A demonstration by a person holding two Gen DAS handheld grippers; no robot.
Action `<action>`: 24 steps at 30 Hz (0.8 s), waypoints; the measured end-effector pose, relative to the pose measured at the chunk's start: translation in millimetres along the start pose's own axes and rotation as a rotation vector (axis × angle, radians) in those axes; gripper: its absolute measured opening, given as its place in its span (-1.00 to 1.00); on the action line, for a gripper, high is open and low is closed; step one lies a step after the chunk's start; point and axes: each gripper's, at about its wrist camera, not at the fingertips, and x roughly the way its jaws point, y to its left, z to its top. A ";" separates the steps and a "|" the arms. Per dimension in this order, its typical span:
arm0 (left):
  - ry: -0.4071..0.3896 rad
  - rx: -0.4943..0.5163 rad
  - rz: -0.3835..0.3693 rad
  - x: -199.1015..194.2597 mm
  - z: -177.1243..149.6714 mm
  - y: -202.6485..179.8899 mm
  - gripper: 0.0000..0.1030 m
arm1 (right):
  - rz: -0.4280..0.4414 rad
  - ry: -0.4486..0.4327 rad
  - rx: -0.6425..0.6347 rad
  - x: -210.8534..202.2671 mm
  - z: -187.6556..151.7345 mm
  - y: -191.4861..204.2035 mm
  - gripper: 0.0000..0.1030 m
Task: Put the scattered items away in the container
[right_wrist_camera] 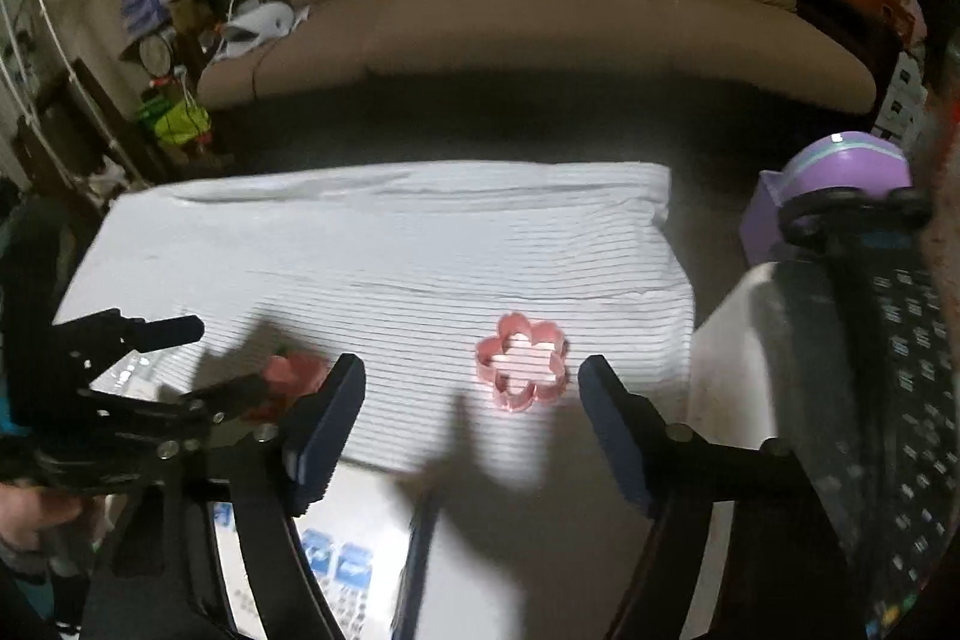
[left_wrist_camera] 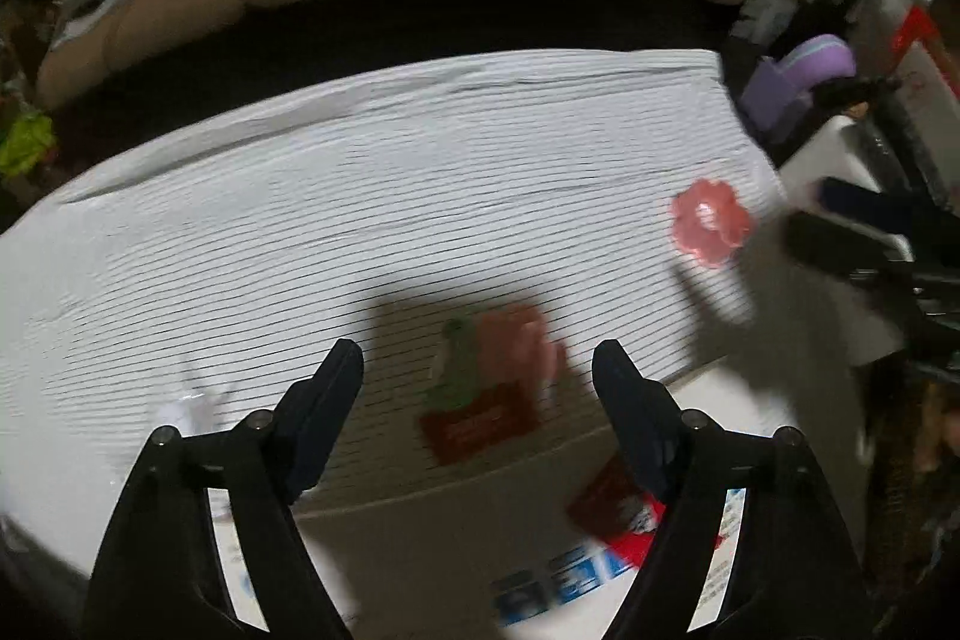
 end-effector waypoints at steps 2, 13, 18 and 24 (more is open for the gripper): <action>0.032 0.024 0.015 12.7 0.8 -4.5 -0.12 | -0.015 0.019 0.004 12.3 1.3 -2.4 0.39; 0.014 0.042 0.023 30.8 -2.4 -9.6 -0.72 | -0.055 0.081 -0.034 42.4 1.6 -1.3 0.13; 0.000 0.054 0.016 19.8 -9.3 -14.5 -0.91 | -0.063 0.114 -0.115 42.0 -5.5 9.4 -0.87; -0.022 0.029 -0.003 -18.8 -25.3 -2.5 -0.91 | -0.015 0.088 -0.107 7.0 -9.1 14.5 -0.87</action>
